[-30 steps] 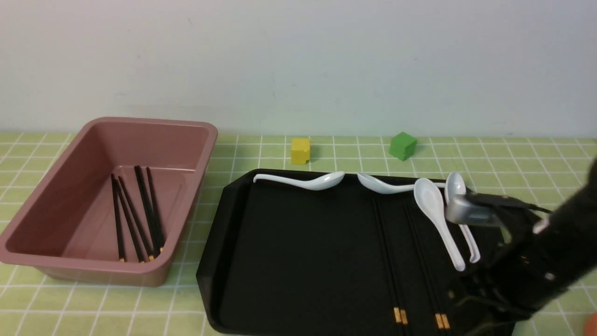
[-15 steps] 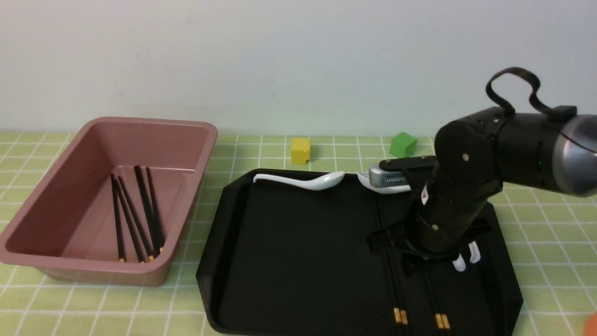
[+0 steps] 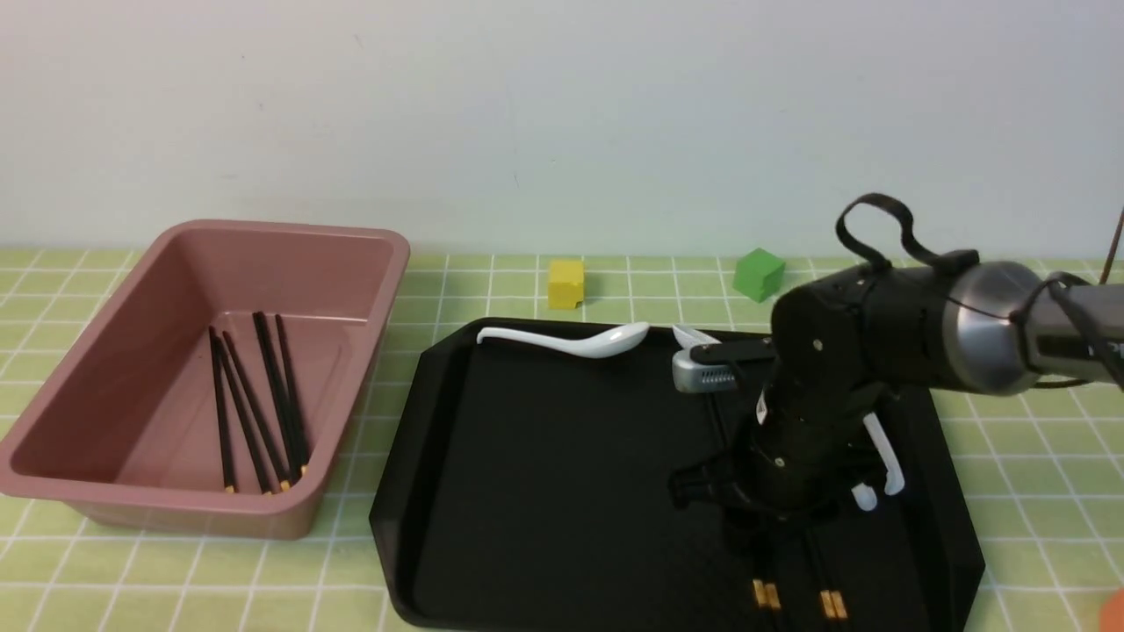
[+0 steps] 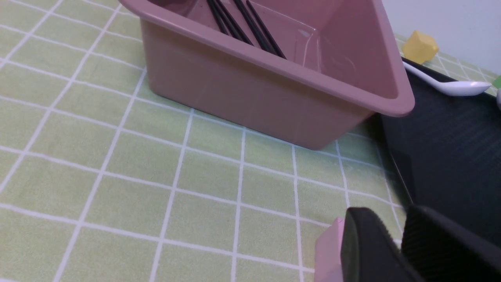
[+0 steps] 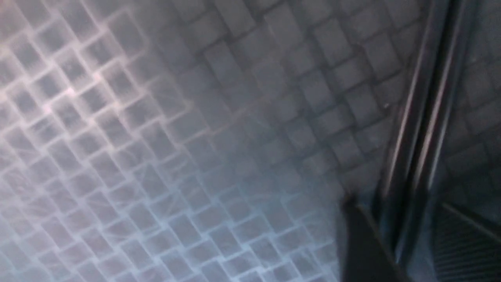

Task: On green tablecloth take chopsticks from black tray and put them in box.

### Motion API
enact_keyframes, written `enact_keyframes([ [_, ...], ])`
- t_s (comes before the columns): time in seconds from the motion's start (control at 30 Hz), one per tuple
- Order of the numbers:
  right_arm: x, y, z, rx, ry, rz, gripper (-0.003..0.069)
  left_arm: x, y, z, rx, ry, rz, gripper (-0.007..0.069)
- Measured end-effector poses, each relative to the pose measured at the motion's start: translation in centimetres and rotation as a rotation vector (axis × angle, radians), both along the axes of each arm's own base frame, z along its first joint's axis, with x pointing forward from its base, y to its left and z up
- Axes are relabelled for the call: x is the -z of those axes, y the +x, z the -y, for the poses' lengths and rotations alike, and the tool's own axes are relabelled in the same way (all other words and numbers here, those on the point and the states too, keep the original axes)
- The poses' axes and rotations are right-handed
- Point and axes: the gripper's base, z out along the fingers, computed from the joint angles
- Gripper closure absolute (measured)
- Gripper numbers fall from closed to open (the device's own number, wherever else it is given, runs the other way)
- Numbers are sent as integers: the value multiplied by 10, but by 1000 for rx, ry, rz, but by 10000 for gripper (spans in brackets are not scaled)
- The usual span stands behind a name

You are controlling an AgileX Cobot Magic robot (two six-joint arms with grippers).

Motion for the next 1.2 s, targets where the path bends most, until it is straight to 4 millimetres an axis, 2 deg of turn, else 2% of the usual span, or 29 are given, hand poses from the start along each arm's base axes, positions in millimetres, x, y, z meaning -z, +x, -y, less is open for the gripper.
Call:
enact_keyframes([
  [0.13,-2,-1,-1,-24,5,-22,533,0,0,0,0,0,0,459],
  [0.23,-8,-2,-3,-39,12,-46,529,0,0,0,0,0,0,459],
  [0.3,-21,-2,-4,-44,29,-46,529,0,0,0,0,0,0,455],
  [0.4,-59,-2,-11,-52,113,-22,529,0,0,0,0,0,-1,449],
  [0.47,-97,-1,-23,-78,260,41,529,0,0,0,0,0,-1,448],
  [0.5,-99,0,-24,-80,263,47,529,0,0,0,0,0,-1,447],
  [0.53,-122,2,-34,-115,368,105,529,0,0,0,0,0,-1,447],
  [0.6,-150,5,-57,-192,522,221,529,0,0,0,0,0,-1,443],
  [0.7,-175,8,-104,-344,715,436,529,0,0,0,0,0,-1,440],
  [0.8,-174,11,-146,-430,816,563,529,0,0,0,0,0,-1,438],
  [0.87,-160,13,-179,-450,864,634,529,0,0,0,0,0,-1,435],
  [0.93,-140,16,-202,-443,863,692,529,0,0,0,0,0,-1,431],
  [0.97,-138,17,-204,-441,861,698,529,0,0,0,0,0,-1,430],
  [1.07,-103,22,-229,-405,790,785,503,0,0,0,0,0,-1,426],
  [1.2,-78,22,-240,-407,738,797,422,0,0,0,0,-2,-1,421],
])
